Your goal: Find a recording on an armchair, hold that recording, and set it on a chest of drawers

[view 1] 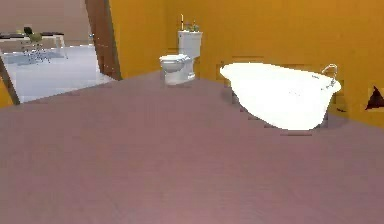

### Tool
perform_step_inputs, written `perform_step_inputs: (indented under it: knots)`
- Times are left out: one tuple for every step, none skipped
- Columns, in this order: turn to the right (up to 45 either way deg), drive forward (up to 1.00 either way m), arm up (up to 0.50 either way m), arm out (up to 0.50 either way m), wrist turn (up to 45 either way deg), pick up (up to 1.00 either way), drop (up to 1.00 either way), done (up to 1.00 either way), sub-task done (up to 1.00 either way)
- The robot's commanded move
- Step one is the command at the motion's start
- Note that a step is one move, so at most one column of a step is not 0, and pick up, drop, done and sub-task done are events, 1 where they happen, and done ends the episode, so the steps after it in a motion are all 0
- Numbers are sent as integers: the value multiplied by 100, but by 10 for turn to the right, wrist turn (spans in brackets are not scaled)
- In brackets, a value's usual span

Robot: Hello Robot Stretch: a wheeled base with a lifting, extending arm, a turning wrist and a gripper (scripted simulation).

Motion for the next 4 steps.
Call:
perform_step_inputs:
  knots:
    - [-300, 0, 0, 0, 0, 0, 0, 0, 0]
    - [0, 100, 0, 0, 0, 0, 0, 0, 0]
    - [0, 100, 0, 0, 0, 0, 0, 0, 0]
    - [0, 100, 0, 0, 0, 0, 0, 0, 0]
